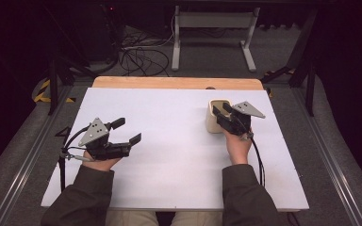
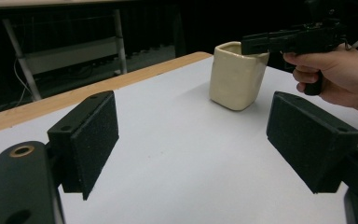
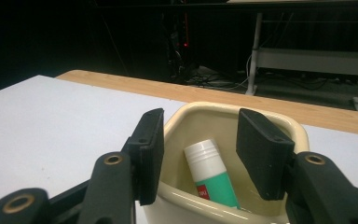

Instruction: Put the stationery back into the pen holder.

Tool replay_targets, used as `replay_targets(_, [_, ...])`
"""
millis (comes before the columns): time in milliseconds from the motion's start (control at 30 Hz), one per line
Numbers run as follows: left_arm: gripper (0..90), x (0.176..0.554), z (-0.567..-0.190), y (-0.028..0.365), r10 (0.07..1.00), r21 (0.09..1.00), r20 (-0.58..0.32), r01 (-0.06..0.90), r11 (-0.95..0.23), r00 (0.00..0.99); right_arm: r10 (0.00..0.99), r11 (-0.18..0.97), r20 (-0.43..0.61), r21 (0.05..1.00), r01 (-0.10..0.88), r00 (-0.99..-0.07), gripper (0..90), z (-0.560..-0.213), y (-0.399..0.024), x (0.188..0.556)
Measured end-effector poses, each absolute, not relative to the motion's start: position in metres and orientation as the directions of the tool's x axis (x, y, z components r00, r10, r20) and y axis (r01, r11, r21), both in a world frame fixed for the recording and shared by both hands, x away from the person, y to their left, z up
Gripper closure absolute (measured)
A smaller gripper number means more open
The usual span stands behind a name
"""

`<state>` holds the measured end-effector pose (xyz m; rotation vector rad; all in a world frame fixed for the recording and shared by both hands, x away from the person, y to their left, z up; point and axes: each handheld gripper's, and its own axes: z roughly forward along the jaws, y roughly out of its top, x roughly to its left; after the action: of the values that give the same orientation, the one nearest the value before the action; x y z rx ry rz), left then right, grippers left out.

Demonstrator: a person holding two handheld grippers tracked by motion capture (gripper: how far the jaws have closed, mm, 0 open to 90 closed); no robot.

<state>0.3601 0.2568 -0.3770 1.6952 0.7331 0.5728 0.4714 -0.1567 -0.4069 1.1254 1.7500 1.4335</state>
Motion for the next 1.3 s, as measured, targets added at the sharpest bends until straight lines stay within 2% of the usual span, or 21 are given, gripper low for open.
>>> replay_targets(1300, [16.5,0.359,-0.371,0.263,0.728,0.973,0.001,0.166,-0.158,0.686,0.806,0.075,0.065,0.975,0.209,-0.589,19.5,-0.391,-0.146,0.446])
